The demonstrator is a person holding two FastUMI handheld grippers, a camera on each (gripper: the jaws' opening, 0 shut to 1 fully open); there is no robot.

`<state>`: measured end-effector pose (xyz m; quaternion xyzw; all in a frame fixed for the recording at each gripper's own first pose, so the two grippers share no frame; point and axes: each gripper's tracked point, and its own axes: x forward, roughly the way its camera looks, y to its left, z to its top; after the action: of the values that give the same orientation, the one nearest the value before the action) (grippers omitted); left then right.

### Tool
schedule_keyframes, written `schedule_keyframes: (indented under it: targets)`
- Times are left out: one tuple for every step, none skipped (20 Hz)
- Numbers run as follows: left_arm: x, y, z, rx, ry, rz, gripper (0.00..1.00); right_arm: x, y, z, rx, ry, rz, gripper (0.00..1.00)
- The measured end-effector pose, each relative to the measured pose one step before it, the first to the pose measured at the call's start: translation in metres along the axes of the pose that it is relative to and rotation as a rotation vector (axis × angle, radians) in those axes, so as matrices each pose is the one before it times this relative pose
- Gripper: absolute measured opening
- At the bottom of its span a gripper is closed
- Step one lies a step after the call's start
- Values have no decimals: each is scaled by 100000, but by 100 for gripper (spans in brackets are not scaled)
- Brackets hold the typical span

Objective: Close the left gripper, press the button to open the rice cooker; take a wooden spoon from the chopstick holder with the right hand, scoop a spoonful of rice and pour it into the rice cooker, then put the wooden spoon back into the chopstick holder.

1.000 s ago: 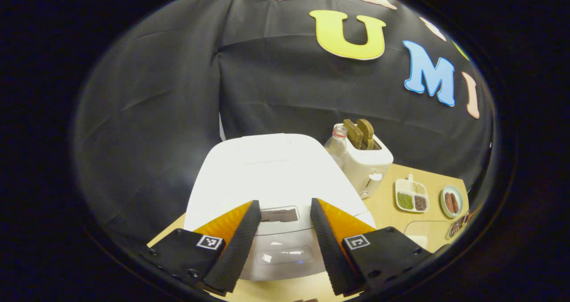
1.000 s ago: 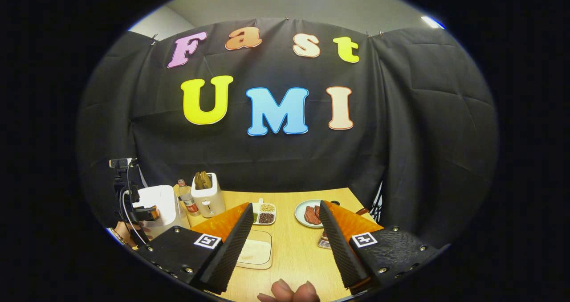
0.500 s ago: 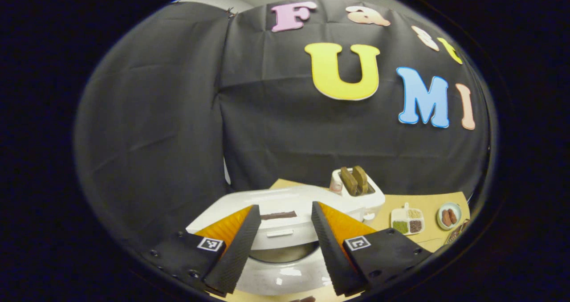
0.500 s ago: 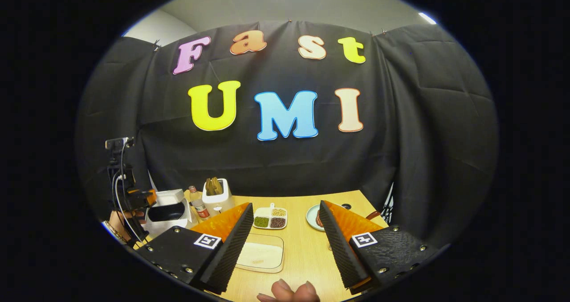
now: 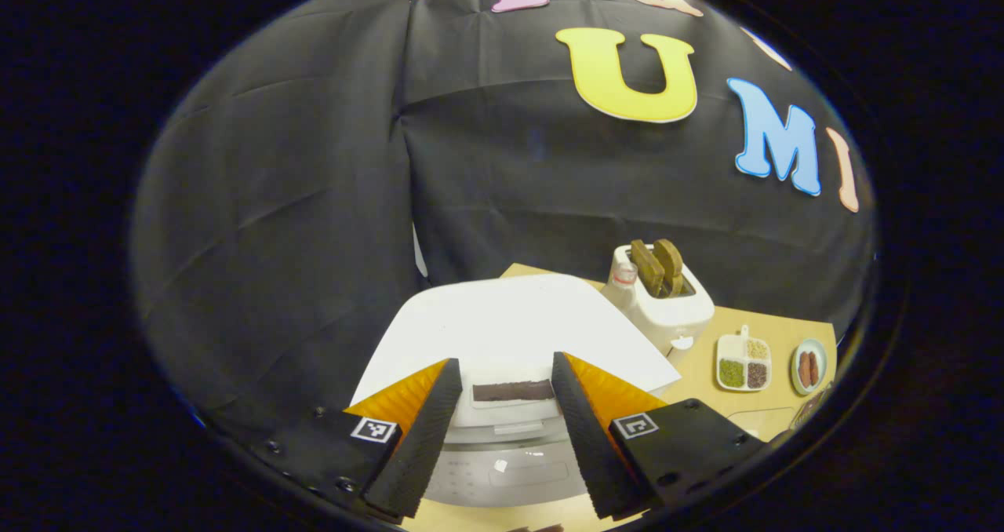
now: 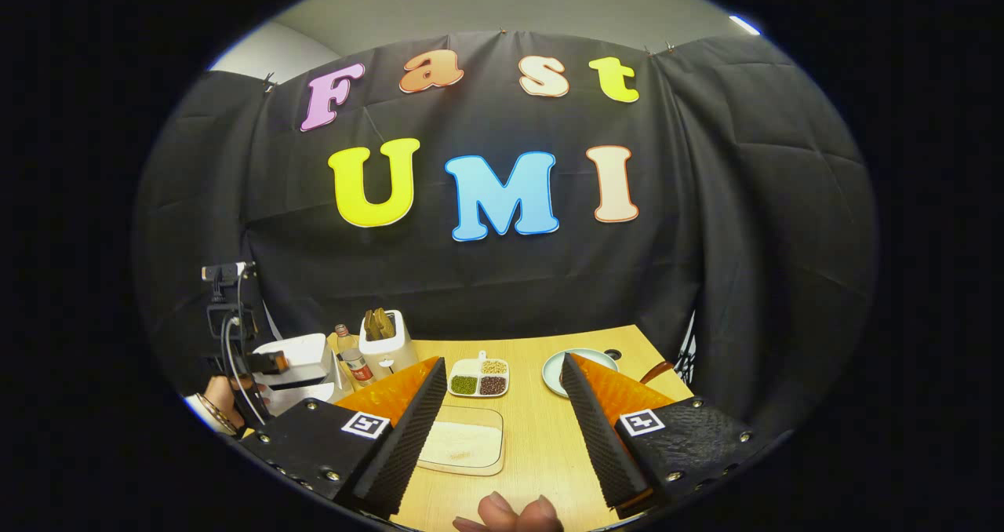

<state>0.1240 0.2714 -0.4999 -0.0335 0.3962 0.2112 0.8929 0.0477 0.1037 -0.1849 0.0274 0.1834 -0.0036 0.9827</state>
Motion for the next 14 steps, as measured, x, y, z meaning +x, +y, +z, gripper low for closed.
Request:
schedule_keyframes:
  targets:
    - [278, -210, -1583, 215, 2611, 322, 87, -176, 52, 80, -619, -212, 43, 91]
    - [343, -154, -1249, -69, 2363, 476, 85, -9, -2, 151, -1016, -210, -75, 91]
    - [258, -102, -700, -1329, 682, -163, 86, 6, -65, -17, -853, -105, -178, 91]
    - [18, -105, 409, -1195, -3027, 389, 86, 32, 39, -2, -219, 421, 173, 91]
    - [84, -91, -523, -1854, 1013, 178, 85, 190, 239, -128, 344, 524, 361, 91]
    - [-176, -135, 111, -289, -1004, -35, 85, 19, 155, -54, 635, 385, 202, 91]
    - [161, 86, -86, 1528, -494, -319, 85, 25, 110, 71, 585, 166, 449, 91]
    - [-150, -34, 253, 57, 40, -496, 85, -43, -29, 121, 153, -419, -12, 91]
    - [-202, -214, 221, -1032, 1791, -1390, 83, -91, -246, 183, -293, -449, -299, 91]
    - [-99, -203, -24, -698, 3069, -1820, 84, -5, -199, 169, -346, -398, -511, 91]
    - [-143, 247, 77, -492, 939, -448, 87, -45, -255, 147, 81, -377, -535, 91]
    - [303, 270, 263, -293, -877, 143, 85, 119, -247, 135, 641, -148, -360, 91]
    - [203, 383, -34, 698, 608, 1255, 87, -38, -140, -31, 786, 176, -364, 91]
    - [-78, 289, -174, 34, 972, 55, 86, -46, -96, 69, 685, -56, -227, 91]
